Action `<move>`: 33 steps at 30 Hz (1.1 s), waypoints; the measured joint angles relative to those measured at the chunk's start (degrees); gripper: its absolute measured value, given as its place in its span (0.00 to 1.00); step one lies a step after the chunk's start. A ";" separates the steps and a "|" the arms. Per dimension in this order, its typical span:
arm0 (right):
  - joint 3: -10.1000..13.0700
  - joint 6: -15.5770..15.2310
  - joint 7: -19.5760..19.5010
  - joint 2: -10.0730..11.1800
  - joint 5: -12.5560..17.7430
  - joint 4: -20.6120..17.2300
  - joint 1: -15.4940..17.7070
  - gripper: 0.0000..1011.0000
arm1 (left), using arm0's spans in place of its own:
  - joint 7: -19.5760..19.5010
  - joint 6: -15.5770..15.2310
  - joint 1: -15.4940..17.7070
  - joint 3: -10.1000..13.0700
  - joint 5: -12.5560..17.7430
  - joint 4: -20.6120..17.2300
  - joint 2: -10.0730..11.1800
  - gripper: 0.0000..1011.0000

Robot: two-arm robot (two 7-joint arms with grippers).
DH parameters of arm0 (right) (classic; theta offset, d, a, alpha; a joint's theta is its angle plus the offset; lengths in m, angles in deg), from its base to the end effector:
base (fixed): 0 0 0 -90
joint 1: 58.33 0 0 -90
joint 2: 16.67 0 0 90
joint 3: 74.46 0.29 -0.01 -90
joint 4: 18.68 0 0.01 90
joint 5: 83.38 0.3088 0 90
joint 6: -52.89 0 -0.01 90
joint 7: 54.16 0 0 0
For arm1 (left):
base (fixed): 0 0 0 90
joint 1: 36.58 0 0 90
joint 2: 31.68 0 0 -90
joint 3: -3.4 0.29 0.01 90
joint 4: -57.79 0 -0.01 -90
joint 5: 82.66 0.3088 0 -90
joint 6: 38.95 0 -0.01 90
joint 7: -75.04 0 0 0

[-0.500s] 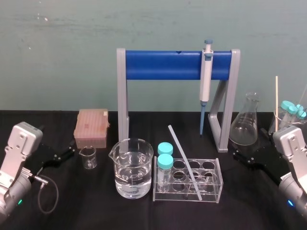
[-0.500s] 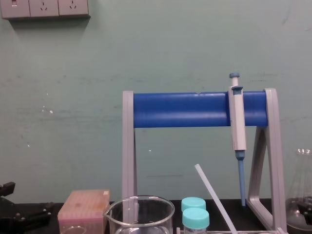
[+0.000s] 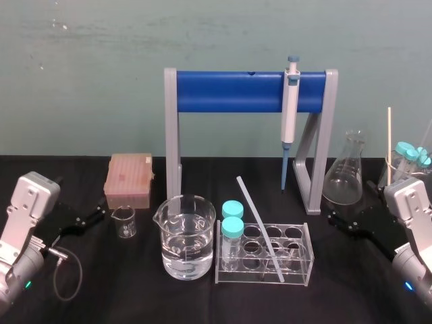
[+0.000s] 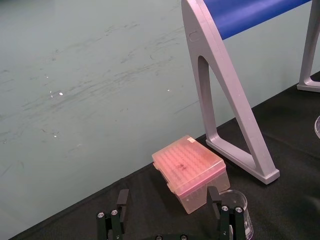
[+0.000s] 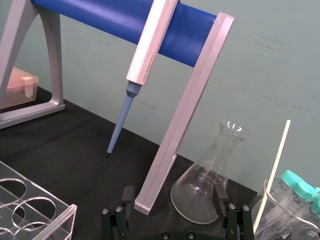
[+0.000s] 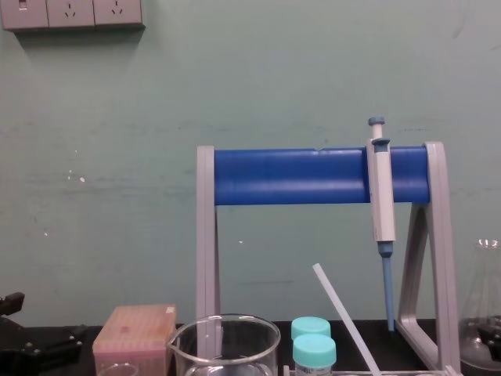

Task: Pick up the stirring rod with one hand, then place it down.

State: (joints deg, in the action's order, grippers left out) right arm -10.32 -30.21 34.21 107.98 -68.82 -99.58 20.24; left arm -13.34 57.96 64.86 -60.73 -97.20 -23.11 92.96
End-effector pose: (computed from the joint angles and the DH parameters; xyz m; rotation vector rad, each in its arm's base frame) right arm 0.3581 -0.0827 -0.3023 -0.3045 -0.2849 -1.2482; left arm 0.3581 0.0826 -0.3023 0.3044 -0.2852 1.2478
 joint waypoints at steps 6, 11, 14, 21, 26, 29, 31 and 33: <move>0.00 0.00 0.00 0.00 0.00 0.00 0.00 0.99 | 0.00 0.00 0.00 0.00 0.00 0.00 0.00 0.99; 0.00 0.00 0.00 0.00 0.00 0.00 0.00 0.99 | 0.00 0.00 0.00 0.00 0.00 0.00 0.00 0.99; 0.00 0.00 0.00 0.00 0.00 0.00 0.00 0.99 | 0.00 0.00 0.00 0.00 0.00 0.00 0.00 0.99; 0.00 0.00 0.00 0.00 0.00 0.00 0.00 0.99 | 0.00 0.00 0.00 0.00 0.00 0.00 0.00 0.99; 0.00 0.00 0.00 0.00 0.00 0.00 0.00 0.99 | 0.00 0.00 0.00 0.00 0.00 0.00 0.00 0.99; 0.00 0.00 0.00 0.00 0.00 0.00 0.00 0.99 | 0.00 0.00 0.00 0.00 0.00 0.00 0.00 0.99; 0.00 0.00 0.00 0.00 0.00 0.00 0.00 0.99 | 0.00 0.00 0.00 0.00 0.00 0.00 0.00 0.99; 0.00 0.00 0.00 0.00 0.00 0.00 0.00 0.99 | 0.00 0.00 0.00 0.00 0.00 0.00 0.00 0.99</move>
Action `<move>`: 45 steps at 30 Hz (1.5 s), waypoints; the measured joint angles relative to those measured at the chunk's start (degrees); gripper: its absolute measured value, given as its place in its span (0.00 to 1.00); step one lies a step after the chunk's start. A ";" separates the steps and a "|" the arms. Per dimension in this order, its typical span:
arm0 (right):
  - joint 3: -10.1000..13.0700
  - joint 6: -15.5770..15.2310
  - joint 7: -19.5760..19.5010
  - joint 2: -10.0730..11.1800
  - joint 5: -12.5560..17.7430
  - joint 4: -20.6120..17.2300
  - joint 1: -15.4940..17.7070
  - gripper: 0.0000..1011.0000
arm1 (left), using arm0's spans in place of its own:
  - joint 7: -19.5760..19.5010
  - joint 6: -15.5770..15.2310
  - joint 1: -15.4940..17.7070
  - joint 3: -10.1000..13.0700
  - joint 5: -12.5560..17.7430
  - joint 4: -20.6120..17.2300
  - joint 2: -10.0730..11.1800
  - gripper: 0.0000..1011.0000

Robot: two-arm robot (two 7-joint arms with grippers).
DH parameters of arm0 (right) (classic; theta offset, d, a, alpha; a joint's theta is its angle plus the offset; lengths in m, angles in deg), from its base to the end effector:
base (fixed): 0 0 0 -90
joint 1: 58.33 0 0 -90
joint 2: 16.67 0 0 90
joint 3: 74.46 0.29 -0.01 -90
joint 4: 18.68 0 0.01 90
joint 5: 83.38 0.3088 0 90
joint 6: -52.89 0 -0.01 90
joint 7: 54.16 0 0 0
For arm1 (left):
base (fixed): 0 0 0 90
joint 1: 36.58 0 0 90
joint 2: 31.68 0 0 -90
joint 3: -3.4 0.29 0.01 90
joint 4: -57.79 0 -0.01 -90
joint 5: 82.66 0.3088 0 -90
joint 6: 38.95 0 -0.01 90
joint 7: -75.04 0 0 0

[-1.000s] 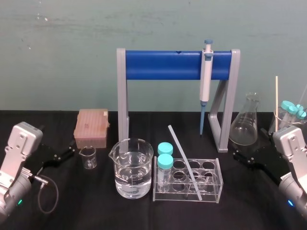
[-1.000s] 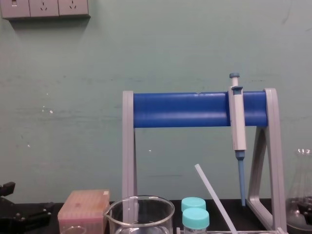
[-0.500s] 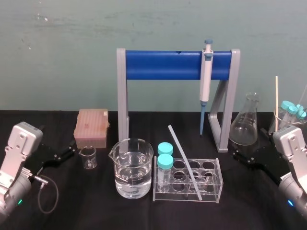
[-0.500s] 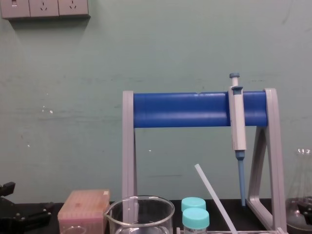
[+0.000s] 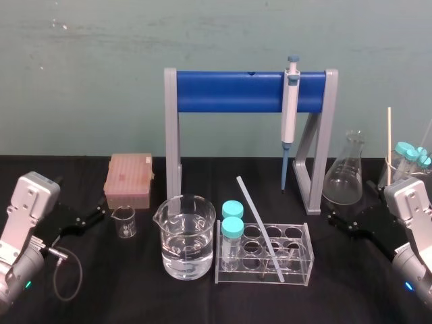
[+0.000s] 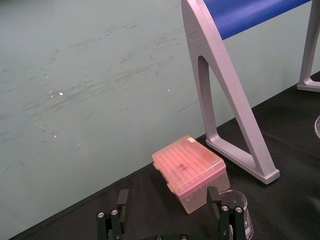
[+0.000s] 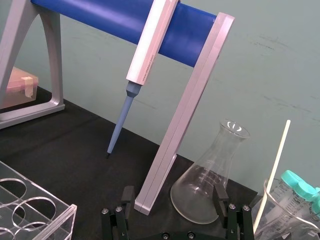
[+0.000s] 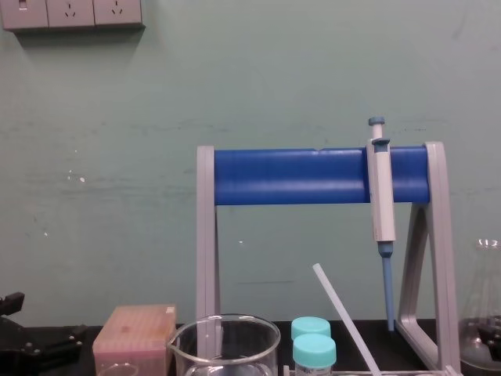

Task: Pick up the stirring rod with one hand, then place it down.

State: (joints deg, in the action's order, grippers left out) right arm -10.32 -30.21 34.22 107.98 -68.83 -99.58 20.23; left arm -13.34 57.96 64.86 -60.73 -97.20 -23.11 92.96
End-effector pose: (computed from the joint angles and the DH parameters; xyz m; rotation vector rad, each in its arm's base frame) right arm 0.3581 -0.0827 -0.3022 -0.3045 -0.2851 -1.2481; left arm 0.3581 0.0826 -0.3023 0.3044 -0.2852 1.2478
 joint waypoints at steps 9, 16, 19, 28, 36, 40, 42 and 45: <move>1.83 -0.90 2.35 -0.72 1.42 0.32 -0.92 0.99 | 0.00 0.00 0.00 0.00 0.00 0.00 0.00 0.99; 4.53 -3.95 12.70 -2.82 11.27 -2.21 -2.95 0.99 | 0.00 0.00 0.00 0.00 0.00 0.00 0.00 0.99; 4.84 -5.72 16.71 -3.85 14.62 -3.36 -3.65 0.99 | 0.00 0.00 0.00 0.00 0.00 0.00 0.00 0.99; 3.45 -12.96 25.10 -5.44 19.79 -5.98 -4.87 0.99 | 0.00 0.00 0.00 0.00 0.00 0.00 0.00 0.99; -0.16 -15.43 28.53 -5.35 18.22 -6.33 -6.52 0.99 | 0.00 0.00 0.00 0.00 0.00 0.00 0.00 0.99; -1.04 -16.12 28.50 -5.94 17.14 -5.20 -7.61 0.99 | 0.00 0.00 0.00 0.00 0.00 0.00 0.00 0.99; -1.34 -16.31 28.48 -6.28 16.73 -4.59 -8.11 0.99 | 0.00 0.00 0.00 0.00 0.00 0.00 0.00 0.99; -1.98 -16.81 28.26 -7.17 15.76 -3.17 -9.23 0.99 | 0.00 0.00 0.00 0.00 0.00 0.00 0.00 0.99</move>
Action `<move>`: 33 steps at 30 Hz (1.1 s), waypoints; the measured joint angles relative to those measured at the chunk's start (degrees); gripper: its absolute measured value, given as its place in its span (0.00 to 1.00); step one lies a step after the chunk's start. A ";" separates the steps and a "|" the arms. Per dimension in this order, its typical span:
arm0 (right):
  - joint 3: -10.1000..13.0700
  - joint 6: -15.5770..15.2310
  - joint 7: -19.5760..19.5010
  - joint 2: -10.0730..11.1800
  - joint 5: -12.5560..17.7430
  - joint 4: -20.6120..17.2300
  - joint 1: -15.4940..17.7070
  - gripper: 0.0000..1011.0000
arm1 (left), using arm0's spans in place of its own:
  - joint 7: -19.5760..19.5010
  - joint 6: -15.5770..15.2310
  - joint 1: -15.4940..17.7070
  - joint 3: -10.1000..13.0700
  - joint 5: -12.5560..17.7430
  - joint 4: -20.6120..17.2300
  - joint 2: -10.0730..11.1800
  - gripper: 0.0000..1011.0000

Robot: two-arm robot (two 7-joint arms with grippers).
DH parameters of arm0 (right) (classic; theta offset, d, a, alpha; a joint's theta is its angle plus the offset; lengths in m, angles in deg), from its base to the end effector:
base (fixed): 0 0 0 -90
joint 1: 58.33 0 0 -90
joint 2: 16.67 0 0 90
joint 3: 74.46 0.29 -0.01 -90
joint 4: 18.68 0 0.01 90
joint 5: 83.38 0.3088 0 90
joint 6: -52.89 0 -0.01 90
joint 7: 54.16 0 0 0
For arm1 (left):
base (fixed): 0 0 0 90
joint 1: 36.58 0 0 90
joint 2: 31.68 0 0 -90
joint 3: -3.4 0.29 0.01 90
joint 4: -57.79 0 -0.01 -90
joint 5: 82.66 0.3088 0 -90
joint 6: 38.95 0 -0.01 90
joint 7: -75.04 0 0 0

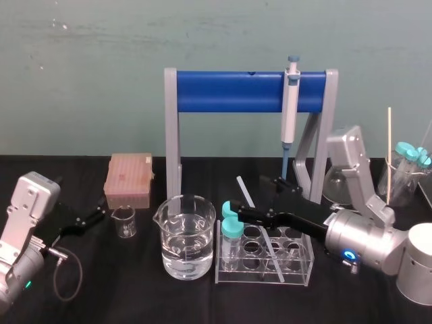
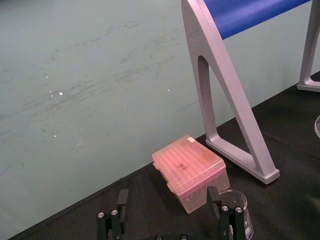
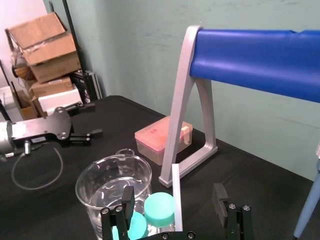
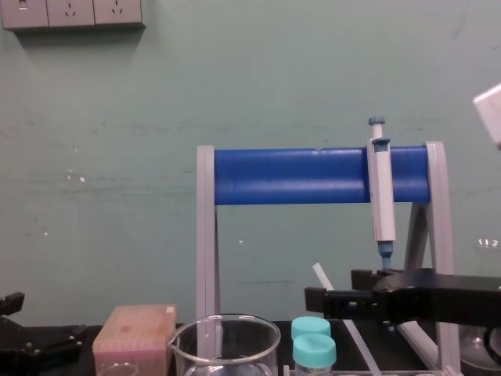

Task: Pick up the stirring rod with one hand, then place it down.

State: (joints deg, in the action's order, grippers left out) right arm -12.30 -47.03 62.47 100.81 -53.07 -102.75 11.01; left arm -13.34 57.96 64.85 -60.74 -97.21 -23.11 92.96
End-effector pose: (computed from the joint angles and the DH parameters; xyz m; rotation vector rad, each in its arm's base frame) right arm 0.3987 -0.0186 -0.2421 -0.1400 0.0787 -0.7362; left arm 0.3581 0.0827 -0.3023 0.3043 -0.2850 1.2480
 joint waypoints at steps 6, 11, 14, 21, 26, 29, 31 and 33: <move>-0.72 -0.79 -0.09 -1.09 -1.09 1.93 -1.33 0.99 | 0.00 0.00 0.00 0.00 0.00 0.00 0.00 0.99; -0.99 -1.25 0.12 -1.72 -1.59 2.95 -1.98 0.99 | 0.00 0.00 0.00 0.00 0.00 0.00 0.00 0.99; -1.12 -1.20 0.24 -1.86 -2.10 3.22 -2.13 0.99 | 0.00 0.00 0.00 0.00 0.00 0.00 0.00 0.99; -1.15 -1.11 0.28 -1.89 -2.28 3.27 -2.16 0.99 | 0.00 0.00 0.00 0.00 0.00 0.00 0.00 0.99; -1.10 -1.11 0.29 -1.88 -2.13 3.27 -2.16 0.96 | 0.00 0.00 0.00 0.00 0.00 0.00 0.00 0.99; -1.09 -1.11 0.29 -1.88 -2.09 3.27 -2.16 0.90 | 0.00 0.00 0.00 0.00 0.00 0.00 0.00 0.99; -1.08 -1.12 0.29 -1.88 -2.06 3.26 -2.15 0.86 | 0.00 0.00 0.00 0.00 0.00 0.00 0.00 0.99; -1.06 -1.12 0.29 -1.88 -2.04 3.26 -2.14 0.80 | 0.00 0.00 0.00 0.00 0.00 0.00 0.00 0.99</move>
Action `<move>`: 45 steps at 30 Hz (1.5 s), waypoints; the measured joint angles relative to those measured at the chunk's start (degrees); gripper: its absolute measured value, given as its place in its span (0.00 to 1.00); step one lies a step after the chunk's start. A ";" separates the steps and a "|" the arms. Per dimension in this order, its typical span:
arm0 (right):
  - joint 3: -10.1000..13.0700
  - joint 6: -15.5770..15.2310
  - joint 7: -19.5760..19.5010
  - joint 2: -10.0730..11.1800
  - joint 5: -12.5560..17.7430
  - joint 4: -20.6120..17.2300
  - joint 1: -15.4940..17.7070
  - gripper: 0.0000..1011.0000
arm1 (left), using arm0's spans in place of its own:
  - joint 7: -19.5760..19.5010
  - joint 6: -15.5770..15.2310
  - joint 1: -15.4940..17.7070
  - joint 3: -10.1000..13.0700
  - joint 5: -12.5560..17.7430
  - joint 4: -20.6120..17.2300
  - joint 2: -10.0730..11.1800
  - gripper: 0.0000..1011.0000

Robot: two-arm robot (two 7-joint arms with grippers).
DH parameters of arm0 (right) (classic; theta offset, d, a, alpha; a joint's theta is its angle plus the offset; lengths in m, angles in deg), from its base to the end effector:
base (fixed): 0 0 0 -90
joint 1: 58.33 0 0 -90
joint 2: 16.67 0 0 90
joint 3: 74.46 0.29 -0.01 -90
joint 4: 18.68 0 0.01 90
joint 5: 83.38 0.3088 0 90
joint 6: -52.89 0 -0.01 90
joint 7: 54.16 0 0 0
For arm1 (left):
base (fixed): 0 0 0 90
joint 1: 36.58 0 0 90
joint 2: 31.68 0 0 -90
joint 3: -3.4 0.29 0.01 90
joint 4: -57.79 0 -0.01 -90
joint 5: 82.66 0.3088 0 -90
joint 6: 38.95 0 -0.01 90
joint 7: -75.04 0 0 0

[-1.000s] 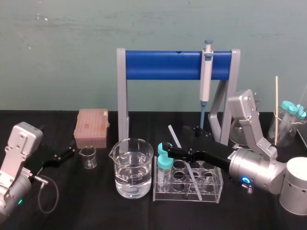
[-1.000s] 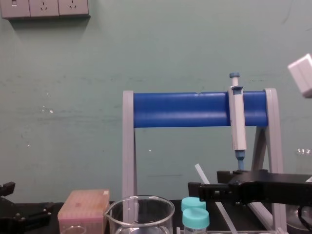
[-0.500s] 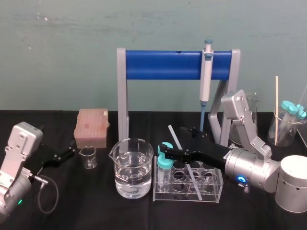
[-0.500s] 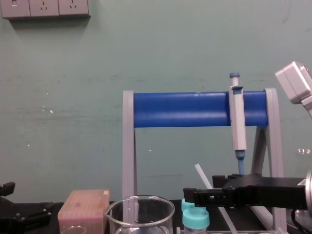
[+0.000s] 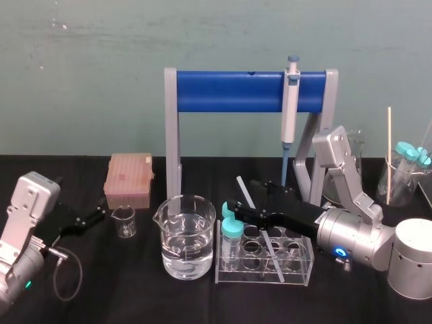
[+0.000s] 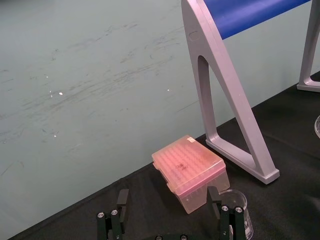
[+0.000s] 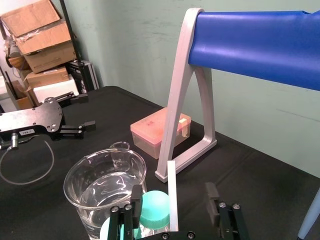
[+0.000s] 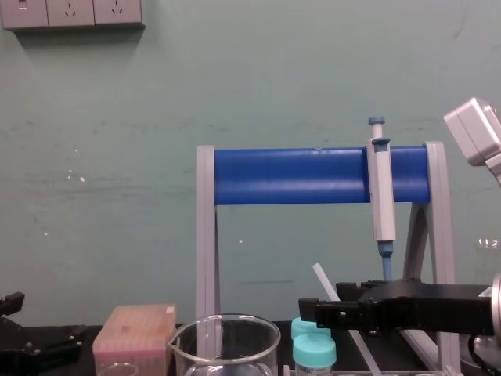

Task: Pick up the stirring rod with one hand, then place it down.

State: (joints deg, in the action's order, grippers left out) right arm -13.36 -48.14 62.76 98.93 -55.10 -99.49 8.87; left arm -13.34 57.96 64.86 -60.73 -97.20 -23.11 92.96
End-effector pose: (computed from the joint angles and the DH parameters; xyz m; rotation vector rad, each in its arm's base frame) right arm 0.4094 -0.0109 -0.2461 -0.1783 0.0875 -0.7364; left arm 0.3581 0.0826 -0.3023 0.3044 -0.2852 1.2478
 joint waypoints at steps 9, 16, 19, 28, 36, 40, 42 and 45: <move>0.05 0.00 0.00 0.00 0.04 -0.04 0.02 0.55 | 0.00 0.00 0.00 0.00 0.00 0.00 0.00 0.99; 0.05 0.00 0.00 0.00 0.07 -0.06 0.02 0.31 | 0.00 0.00 0.00 0.00 0.00 0.00 0.00 0.99; 0.05 0.00 0.00 0.00 0.09 -0.06 0.02 0.21 | 0.00 0.00 0.00 0.00 0.00 0.00 0.00 0.99; 0.05 0.00 0.00 0.00 0.13 -0.06 0.02 0.07 | 0.00 0.00 0.00 0.00 0.00 0.00 0.00 0.99; 0.69 2.45 -0.26 -0.40 -0.23 -0.06 0.68 0.07 | 0.00 0.00 0.00 0.00 0.00 0.00 0.00 0.99; 1.83 7.94 -0.66 -1.13 -1.50 0.07 1.87 0.07 | 0.00 0.00 0.00 0.00 0.00 0.00 0.00 0.99; 2.19 10.15 -0.72 -1.31 -2.18 0.11 2.39 0.07 | 0.00 0.00 0.00 0.00 0.00 0.00 0.00 0.99; 2.92 14.13 -0.76 -1.46 -3.27 0.07 3.48 0.07 | 0.00 0.00 0.00 0.00 0.00 0.00 0.00 0.99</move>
State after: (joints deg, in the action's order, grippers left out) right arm -10.44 -34.02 62.00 97.47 -58.37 -99.42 12.35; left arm -13.34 57.96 64.86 -60.73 -97.20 -23.11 92.96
